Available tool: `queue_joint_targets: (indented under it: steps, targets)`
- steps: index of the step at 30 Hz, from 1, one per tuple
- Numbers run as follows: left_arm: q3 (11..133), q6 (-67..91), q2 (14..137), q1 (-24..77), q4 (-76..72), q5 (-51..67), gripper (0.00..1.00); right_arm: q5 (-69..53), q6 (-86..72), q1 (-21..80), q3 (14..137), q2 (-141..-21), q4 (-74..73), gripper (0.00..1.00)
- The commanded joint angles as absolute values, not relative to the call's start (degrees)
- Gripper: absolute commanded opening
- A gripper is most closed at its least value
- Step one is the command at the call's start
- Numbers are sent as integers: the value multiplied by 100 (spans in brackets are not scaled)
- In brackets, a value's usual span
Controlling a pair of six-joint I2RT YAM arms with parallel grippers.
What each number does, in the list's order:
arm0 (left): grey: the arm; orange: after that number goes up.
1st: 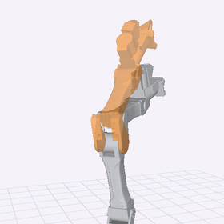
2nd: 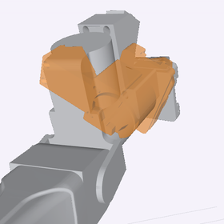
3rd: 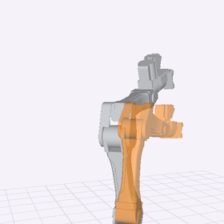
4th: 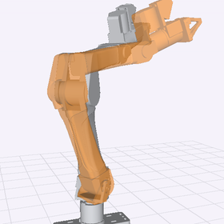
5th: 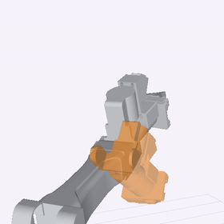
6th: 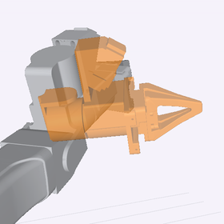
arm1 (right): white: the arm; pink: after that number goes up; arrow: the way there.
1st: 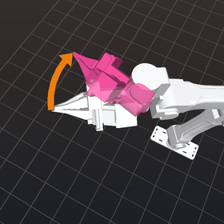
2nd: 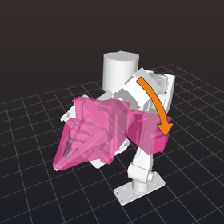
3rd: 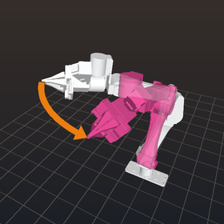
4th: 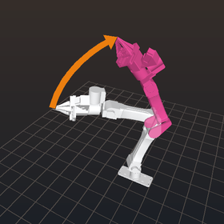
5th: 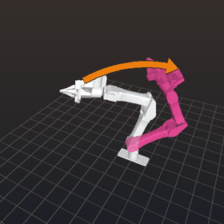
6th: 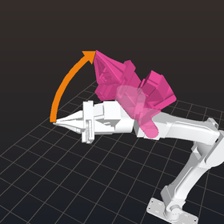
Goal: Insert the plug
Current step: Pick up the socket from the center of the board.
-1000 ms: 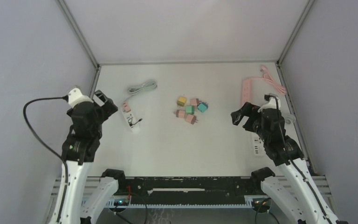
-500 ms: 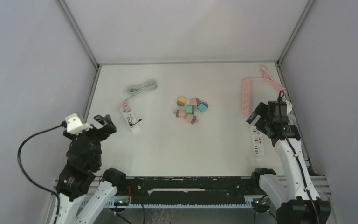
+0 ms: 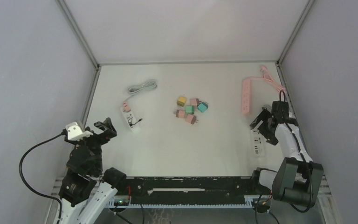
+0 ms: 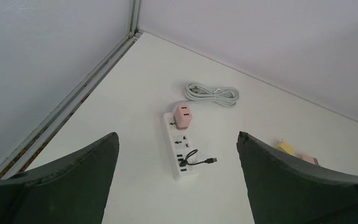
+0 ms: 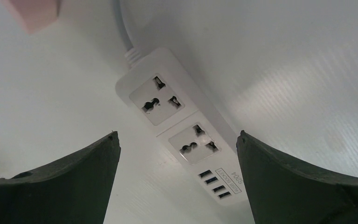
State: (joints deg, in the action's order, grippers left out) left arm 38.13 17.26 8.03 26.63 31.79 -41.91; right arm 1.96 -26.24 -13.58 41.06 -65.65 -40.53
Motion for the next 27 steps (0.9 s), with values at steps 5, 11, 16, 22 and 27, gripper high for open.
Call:
queue_joint_targets:
  steps: [5, 11, 16, 22, 27]
  targets:
    - [3686, 1530, 506, 2711, 2817, -4193, 100, -132, -2523, -1325, 3932, -6987, -3565, 100]
    - [3674, 1529, 511, 2733, 2795, -4122, 100, 90, -2605, -889, 3924, -7360, -3551, 93]
    - [3668, 1522, 535, 2737, 2796, -4107, 100, 66, -2700, -491, 3922, -7752, -3492, 75]
    - [3661, 1520, 576, 2732, 2789, -4069, 100, 524, -2850, 329, 4109, -8154, -3618, 48]
    - [3656, 1521, 628, 2741, 2784, -4068, 100, 869, -3098, 952, 4228, -8081, -3823, 23]
